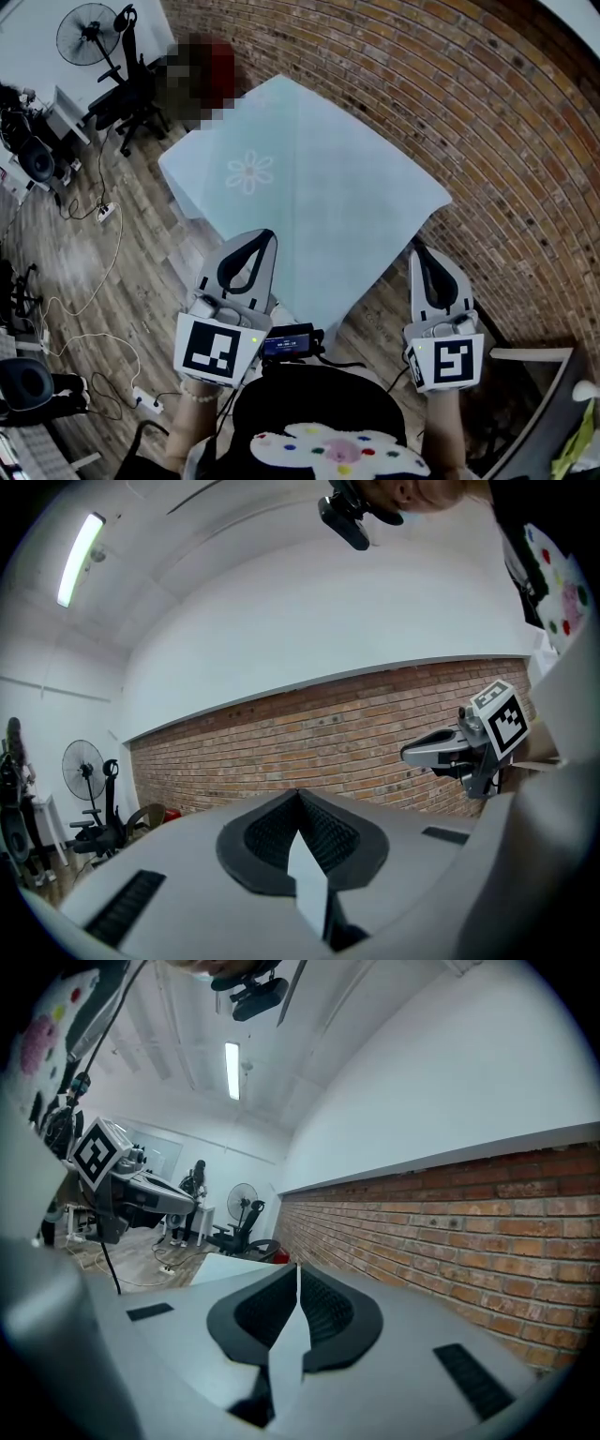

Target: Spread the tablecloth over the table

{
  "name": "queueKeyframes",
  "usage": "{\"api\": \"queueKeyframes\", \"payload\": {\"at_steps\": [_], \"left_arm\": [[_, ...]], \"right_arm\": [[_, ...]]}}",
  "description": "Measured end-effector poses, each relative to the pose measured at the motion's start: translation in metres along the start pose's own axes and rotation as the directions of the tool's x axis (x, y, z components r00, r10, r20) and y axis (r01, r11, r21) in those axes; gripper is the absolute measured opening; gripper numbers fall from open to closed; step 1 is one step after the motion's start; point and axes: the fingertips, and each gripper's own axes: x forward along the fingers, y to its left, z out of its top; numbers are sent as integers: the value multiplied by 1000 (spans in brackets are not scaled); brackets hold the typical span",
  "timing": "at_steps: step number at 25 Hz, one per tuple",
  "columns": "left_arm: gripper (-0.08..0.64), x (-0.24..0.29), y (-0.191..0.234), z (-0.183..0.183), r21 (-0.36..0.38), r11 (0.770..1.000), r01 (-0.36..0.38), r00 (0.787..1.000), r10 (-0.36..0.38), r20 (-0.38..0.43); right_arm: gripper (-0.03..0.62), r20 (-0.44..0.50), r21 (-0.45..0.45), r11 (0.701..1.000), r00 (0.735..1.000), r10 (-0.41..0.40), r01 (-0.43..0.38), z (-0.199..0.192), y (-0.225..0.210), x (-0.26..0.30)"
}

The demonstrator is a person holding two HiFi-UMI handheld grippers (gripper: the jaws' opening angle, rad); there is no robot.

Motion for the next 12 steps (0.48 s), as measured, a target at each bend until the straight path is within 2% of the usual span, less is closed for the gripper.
{"api": "queueKeyframes", "payload": {"at_steps": [5,8,12], "left_arm": [[14,2,-1,-2,-24,1000,11,1000,-11,-1],[14,4,-2,-3,-56,998,18,1000,-18,4],[14,7,-4,-5,-53,998,23,1000,-23,5]], "right_arm": [[38,5,39,999,1000,7,-7,-2,0,0],[38,5,24,1000,1000,6,-6,-2,0,1],[38,-7,-1,1000,1000,13,-13,-5,2,2]]}}
